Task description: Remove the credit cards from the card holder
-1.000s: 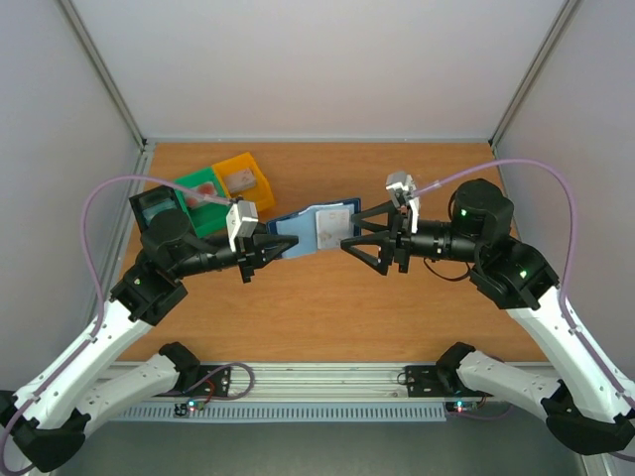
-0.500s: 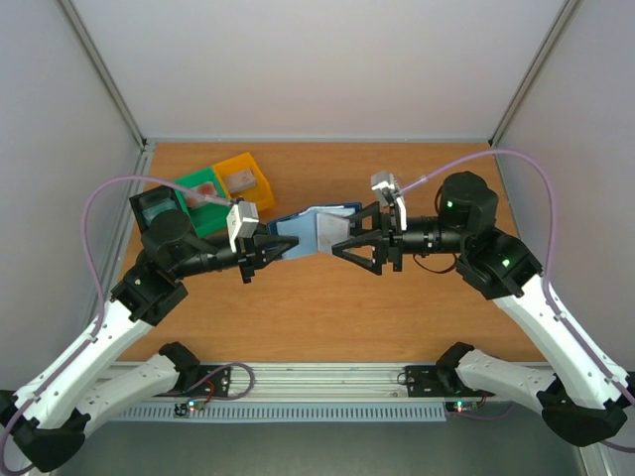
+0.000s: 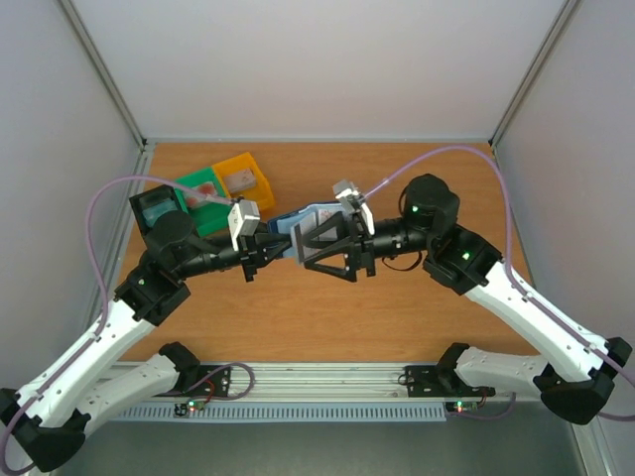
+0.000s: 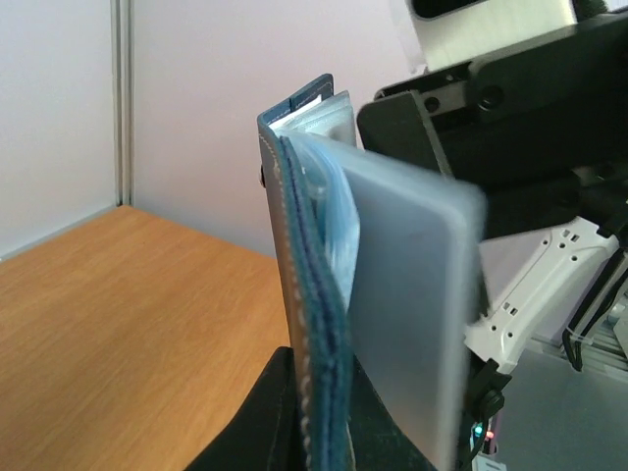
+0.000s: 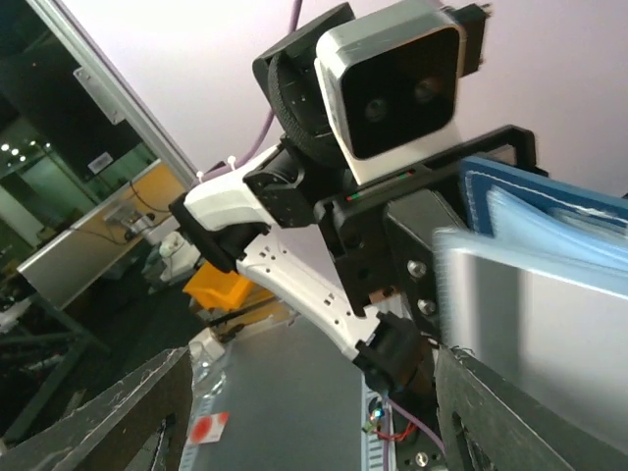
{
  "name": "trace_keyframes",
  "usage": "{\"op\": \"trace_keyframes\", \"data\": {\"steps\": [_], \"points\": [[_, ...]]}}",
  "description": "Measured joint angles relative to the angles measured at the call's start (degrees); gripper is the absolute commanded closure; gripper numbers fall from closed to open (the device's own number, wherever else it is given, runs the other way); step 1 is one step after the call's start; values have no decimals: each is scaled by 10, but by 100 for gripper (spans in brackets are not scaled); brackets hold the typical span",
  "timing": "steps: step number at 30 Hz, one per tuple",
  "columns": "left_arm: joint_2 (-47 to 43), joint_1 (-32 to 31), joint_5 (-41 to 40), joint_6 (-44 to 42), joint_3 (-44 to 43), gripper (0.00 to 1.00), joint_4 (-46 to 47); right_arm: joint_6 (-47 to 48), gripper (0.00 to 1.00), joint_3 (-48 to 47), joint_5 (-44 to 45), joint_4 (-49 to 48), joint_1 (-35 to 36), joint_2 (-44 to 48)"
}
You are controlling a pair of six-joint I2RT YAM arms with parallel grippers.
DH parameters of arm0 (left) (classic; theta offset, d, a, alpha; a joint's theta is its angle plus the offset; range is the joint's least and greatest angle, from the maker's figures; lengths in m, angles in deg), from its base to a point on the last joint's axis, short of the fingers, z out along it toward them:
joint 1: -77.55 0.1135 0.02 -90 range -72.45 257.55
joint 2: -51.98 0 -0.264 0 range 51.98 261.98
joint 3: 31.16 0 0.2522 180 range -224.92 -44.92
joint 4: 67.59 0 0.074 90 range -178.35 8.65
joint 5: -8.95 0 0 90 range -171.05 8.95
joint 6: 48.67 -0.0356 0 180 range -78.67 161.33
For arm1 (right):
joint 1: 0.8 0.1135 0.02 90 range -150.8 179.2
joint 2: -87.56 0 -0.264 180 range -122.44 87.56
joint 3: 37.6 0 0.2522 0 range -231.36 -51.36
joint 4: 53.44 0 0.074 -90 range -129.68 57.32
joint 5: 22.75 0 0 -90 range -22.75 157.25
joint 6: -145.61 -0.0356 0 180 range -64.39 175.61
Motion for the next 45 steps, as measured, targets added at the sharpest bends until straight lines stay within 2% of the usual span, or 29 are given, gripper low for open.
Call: {"op": "trace_keyframes", "data": {"steps": [5, 11, 13, 20, 23, 33, 39, 45], "points": [[-1, 0, 4, 21, 12, 100, 31, 60, 30, -38, 80, 55, 59, -22], [-21, 0, 29, 69, 60, 100, 99, 120, 31, -52, 145, 125, 60, 12], [-35, 0, 30, 95, 86, 100, 132, 138, 36, -64, 164, 153, 60, 22], [-79, 0, 59, 148, 118, 100, 213, 179, 60, -103, 218, 236, 60, 34], [-92, 0, 73, 153, 120, 100, 242, 186, 67, -106, 220, 253, 60, 22], [-96, 1, 86, 151, 132, 100, 261, 193, 75, -129, 143, 263, 62, -40], [-96, 0, 87, 147, 133, 100, 262, 193, 77, -129, 98, 253, 62, -42], [-96, 0, 88, 136, 133, 100, 264, 189, 72, -129, 80, 244, 62, -42]]}}
